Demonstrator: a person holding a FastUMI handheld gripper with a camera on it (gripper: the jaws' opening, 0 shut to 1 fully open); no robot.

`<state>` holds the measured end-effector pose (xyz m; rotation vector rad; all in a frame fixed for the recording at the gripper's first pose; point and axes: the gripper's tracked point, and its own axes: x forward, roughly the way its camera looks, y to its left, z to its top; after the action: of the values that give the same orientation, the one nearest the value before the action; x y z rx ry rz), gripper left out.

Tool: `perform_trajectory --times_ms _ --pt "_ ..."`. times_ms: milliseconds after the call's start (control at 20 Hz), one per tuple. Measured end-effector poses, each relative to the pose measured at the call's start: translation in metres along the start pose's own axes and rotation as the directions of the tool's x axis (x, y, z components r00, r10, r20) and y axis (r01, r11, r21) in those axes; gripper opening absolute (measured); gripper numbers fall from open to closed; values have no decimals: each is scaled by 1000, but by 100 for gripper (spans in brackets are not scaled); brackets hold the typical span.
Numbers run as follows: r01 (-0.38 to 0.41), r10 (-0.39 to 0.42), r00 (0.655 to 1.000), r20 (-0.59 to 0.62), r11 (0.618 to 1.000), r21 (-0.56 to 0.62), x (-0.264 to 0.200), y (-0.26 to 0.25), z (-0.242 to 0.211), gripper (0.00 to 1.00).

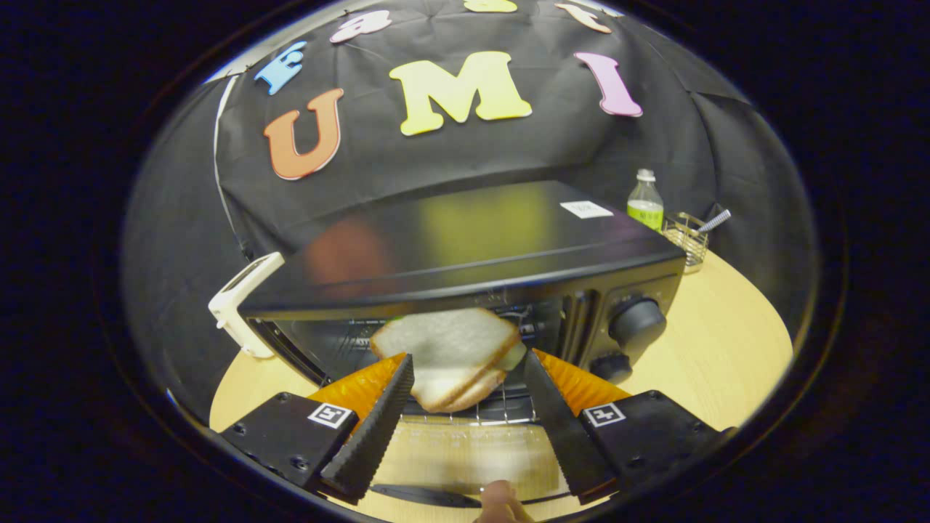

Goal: Open the toaster oven, put the food inside, and close the toaster oven door.

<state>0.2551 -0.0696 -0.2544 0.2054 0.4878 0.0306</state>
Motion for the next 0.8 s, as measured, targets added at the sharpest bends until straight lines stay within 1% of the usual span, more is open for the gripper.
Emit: perform_trajectory --times_ms 200,250,450,600,800 --pt "-6 5 1000 -2 999 -47 -23 1 -20 100" --pt "2 -2 1000 -8 998 -62 -29 1 -29 100" --pt "-13 11 1000 -25 996 -84 -53 14 -70 100" --pt "2 -4 1000 -15 994 -110 -67 22 -102 100" --pt "10 -9 1000 7 989 -148 -79 37 -132 100"
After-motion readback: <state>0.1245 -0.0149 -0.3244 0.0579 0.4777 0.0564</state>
